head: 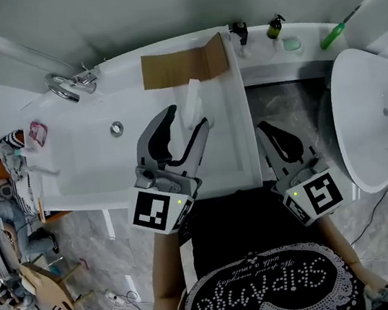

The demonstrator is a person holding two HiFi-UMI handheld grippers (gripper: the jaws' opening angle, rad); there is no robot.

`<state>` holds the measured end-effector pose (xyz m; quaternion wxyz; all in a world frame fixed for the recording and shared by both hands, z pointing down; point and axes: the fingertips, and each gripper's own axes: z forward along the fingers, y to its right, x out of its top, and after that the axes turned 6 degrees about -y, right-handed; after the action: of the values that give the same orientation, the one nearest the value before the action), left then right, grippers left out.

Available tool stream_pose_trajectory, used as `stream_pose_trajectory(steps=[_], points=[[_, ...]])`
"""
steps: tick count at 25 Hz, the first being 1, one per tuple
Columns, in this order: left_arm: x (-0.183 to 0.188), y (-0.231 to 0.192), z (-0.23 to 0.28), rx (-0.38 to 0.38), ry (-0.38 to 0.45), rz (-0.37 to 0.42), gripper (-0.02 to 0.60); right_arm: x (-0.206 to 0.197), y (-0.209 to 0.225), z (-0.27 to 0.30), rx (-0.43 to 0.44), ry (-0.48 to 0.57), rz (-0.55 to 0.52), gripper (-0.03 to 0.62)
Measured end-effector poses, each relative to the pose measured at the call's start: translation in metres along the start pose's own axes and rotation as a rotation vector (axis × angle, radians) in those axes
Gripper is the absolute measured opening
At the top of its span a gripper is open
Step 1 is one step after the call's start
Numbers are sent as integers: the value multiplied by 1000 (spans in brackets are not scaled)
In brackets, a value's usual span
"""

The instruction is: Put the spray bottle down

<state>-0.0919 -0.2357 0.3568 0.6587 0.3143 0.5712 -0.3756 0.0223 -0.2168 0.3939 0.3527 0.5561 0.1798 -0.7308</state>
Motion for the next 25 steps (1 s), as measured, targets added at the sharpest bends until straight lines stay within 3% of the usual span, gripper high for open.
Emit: stream_pose_trajectory(steps=[3, 7, 10, 14, 25], points=[[25, 2, -14, 29, 33, 21, 216, -1, -1, -3, 2, 0, -5, 28], [36, 3, -41, 78, 28, 79, 79, -3, -6, -3, 5, 2, -9, 28], [46, 2, -59, 112, 49, 87, 13, -3, -8, -3, 8, 3, -14, 28], [52, 5, -75, 133, 59, 108, 5, -3, -7, -3, 9, 0, -13, 26], [38, 16, -110, 205, 3, 55, 5, -7, -8, -8, 9, -8, -13, 28]])
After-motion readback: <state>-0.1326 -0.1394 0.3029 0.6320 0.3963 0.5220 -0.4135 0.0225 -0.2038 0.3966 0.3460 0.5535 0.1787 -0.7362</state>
